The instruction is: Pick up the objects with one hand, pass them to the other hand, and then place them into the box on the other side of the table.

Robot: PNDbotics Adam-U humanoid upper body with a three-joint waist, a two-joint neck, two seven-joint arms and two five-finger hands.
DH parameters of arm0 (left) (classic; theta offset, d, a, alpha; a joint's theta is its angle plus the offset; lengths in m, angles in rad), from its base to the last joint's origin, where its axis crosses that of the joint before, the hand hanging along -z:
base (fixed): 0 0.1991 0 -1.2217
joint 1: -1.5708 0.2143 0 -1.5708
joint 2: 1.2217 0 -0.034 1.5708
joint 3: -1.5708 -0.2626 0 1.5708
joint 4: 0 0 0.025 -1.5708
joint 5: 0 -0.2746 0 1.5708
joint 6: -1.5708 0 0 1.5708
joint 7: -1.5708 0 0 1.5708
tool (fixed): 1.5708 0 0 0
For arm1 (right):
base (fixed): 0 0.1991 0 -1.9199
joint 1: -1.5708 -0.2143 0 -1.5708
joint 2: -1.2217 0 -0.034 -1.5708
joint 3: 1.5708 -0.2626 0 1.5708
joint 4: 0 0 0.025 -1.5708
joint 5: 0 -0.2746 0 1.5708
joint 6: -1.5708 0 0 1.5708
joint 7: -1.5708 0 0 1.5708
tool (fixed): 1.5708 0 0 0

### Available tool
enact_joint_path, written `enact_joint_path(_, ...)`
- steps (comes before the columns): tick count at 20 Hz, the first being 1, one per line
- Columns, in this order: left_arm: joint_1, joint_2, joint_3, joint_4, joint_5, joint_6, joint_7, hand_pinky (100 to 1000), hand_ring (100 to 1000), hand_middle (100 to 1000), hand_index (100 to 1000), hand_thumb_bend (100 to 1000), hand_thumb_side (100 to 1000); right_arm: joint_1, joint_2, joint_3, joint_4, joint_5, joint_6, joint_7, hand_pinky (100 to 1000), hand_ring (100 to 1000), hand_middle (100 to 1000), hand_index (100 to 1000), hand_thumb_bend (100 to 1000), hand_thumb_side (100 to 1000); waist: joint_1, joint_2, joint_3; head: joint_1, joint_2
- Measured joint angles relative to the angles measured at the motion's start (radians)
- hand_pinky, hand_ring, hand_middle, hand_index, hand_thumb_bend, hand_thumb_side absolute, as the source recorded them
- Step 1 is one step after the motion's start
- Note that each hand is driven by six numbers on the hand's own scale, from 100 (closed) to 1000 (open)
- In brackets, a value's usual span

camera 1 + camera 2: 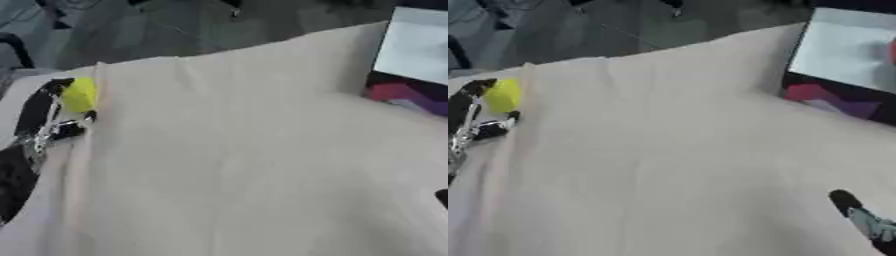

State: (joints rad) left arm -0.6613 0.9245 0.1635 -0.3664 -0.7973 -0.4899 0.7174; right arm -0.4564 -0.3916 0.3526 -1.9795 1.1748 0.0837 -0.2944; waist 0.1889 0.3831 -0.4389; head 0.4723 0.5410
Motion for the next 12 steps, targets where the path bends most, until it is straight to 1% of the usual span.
enact_joint_path(3, -0.002, 0.0, 0.002, 0.005, 0.003, 0.001, 0.001, 549, 511, 508, 679, 100, 100, 0.004, 0.0, 0.0, 0.0, 0.0, 0.0, 0.0, 614, 791, 1000, 828, 689, 468, -0.001, 0.0, 0.0, 0.0, -0.003)
enact_joint_path(5, -0.003, 0.0, 0.003, 0.005, 0.01, 0.0, 0.0, 524, 449, 453, 614, 100, 140, 0.008, 0.0, 0.0, 0.0, -0.001, 0.0, 0.001, 614, 792, 1000, 828, 688, 468, -0.002, 0.0, 0.0, 0.0, -0.003)
enact_joint_path(8, -0.003, 0.0, 0.008, 0.003, 0.036, -0.008, -0.008, 508, 428, 418, 570, 100, 219, 0.008, 0.0, 0.0, 0.0, -0.001, 0.001, 0.002, 617, 792, 1000, 828, 681, 472, -0.005, 0.0, 0.001, 0.0, -0.003)
enact_joint_path(9, -0.003, 0.0, 0.009, 0.001, 0.05, -0.013, -0.013, 501, 423, 404, 553, 100, 258, 0.008, 0.0, 0.0, 0.0, -0.001, 0.001, 0.003, 618, 792, 1000, 828, 678, 474, -0.006, -0.001, 0.003, 0.0, -0.003)
enact_joint_path(10, -0.003, 0.0, 0.011, -0.003, 0.067, -0.02, -0.02, 493, 415, 396, 546, 100, 279, 0.009, 0.0, 0.0, 0.0, -0.001, 0.001, 0.005, 620, 792, 1000, 828, 675, 503, -0.008, -0.003, 0.004, 0.0, -0.002)
enact_joint_path(11, -0.003, -0.001, 0.013, -0.009, 0.085, -0.027, -0.027, 489, 411, 389, 534, 100, 319, 0.012, 0.0, 0.0, 0.0, -0.001, 0.001, 0.006, 622, 793, 1000, 828, 672, 478, -0.011, -0.007, 0.008, -0.001, -0.001)
enact_joint_path(12, -0.002, -0.001, 0.015, -0.018, 0.104, -0.036, -0.036, 483, 405, 382, 525, 100, 351, 0.016, 0.0, 0.0, 0.0, -0.001, 0.001, 0.007, 624, 793, 1000, 828, 667, 481, -0.015, -0.012, 0.013, -0.002, 0.001)
